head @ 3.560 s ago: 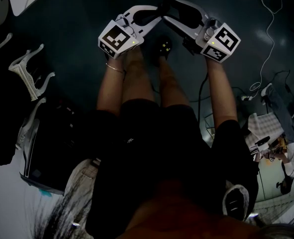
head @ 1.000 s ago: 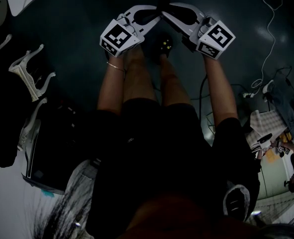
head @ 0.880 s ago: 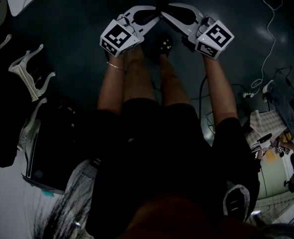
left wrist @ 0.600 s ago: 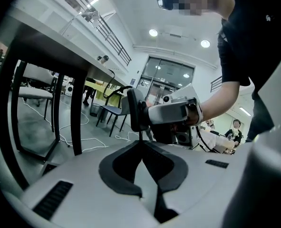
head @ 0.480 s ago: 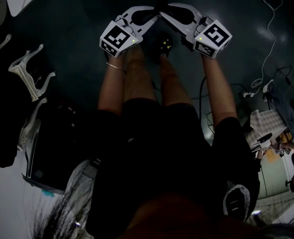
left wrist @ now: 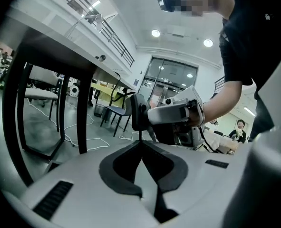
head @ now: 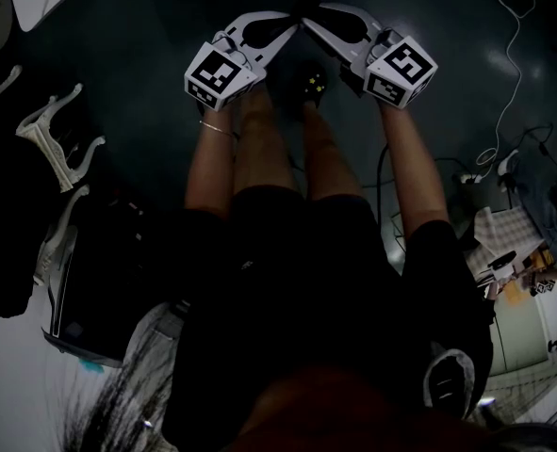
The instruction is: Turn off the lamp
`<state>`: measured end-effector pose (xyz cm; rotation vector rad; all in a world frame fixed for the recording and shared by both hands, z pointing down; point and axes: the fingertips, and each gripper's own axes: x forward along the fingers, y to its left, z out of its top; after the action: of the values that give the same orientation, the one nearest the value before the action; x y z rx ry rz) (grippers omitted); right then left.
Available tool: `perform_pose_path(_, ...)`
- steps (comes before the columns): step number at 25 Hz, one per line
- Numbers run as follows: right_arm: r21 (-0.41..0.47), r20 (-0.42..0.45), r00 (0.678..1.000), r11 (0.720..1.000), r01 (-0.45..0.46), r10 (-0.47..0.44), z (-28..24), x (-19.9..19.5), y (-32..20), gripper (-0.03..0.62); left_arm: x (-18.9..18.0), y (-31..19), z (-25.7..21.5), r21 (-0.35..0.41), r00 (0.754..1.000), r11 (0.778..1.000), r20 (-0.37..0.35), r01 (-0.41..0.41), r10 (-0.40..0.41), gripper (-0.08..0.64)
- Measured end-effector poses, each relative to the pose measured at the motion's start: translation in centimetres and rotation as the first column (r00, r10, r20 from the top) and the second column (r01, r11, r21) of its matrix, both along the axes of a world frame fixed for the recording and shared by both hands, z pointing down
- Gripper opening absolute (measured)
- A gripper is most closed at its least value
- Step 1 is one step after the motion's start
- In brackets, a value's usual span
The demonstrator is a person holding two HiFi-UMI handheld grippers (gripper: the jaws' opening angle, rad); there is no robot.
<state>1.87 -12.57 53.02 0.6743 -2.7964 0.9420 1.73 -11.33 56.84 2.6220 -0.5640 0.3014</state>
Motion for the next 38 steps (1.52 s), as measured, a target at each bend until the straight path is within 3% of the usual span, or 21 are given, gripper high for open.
perform_pose_path(16, 0.007, -0.034, 0.996, 0.997, -0.077, 0.077, 0.3, 0.5, -1.0, 0.069, -0.6, -0.8, 0.2, 0.005, 0.999, 0.999, 0.023, 0.047, -0.047, 0.017)
perform_pose_path(20, 0.005, -0.041, 0.99, 0.991, -0.133, 0.133, 0.4, 1.4, -1.8, 0.069, -1.6, -1.1, 0.1, 0.009, 0.996, 0.996, 0.025, 0.085, -0.085, 0.017)
perform_pose_path(24, -0.001, -0.046, 0.99, 0.991, -0.131, 0.131, 0.6, 1.5, -1.9, 0.071, -2.4, -1.5, -0.2, 0.014, 0.994, 0.994, 0.019, 0.109, -0.109, 0.015)
perform_pose_path(38, -0.057, -0.068, 0.984, 0.984, -0.167, 0.163, 3.4, 1.8, -1.4, 0.077, -2.2, -1.4, -0.7, 0.024, 0.994, 0.994, 0.014, 0.104, -0.105, 0.015)
